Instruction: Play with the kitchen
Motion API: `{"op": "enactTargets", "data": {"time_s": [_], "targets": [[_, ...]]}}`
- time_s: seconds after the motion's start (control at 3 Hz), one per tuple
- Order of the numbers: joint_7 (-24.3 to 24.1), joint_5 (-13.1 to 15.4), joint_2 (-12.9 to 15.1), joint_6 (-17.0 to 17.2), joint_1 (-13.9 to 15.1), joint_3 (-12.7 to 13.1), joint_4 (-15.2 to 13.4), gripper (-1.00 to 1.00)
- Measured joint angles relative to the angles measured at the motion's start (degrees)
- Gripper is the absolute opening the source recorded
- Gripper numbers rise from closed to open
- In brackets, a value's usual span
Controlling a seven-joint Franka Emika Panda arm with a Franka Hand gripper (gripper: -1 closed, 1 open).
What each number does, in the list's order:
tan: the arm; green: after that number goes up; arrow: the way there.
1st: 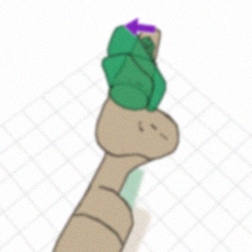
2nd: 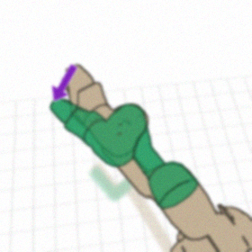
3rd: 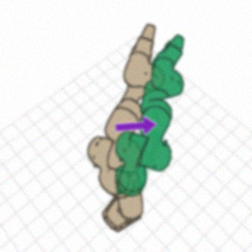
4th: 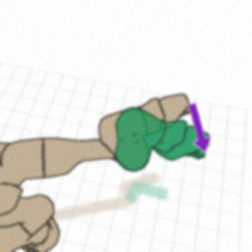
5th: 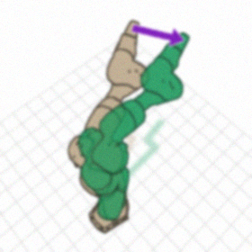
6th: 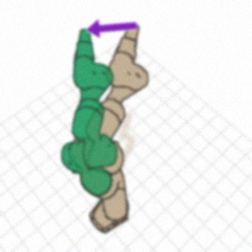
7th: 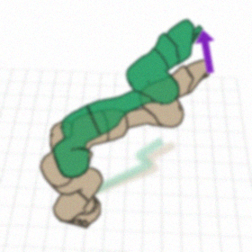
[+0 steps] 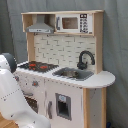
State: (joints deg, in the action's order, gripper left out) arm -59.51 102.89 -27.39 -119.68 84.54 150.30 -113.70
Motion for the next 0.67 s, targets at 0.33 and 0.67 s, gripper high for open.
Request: {"op": "enactTargets", "data": {"time_s": [0.33,0.67], "targets": [[-5.1,0.2,0.1,3.9,-1.1,-0.1,-1.9,1.00],[-10.5,0.5,0.2,7.3,-1.7,-0.3,-4.5,1.00]]}}
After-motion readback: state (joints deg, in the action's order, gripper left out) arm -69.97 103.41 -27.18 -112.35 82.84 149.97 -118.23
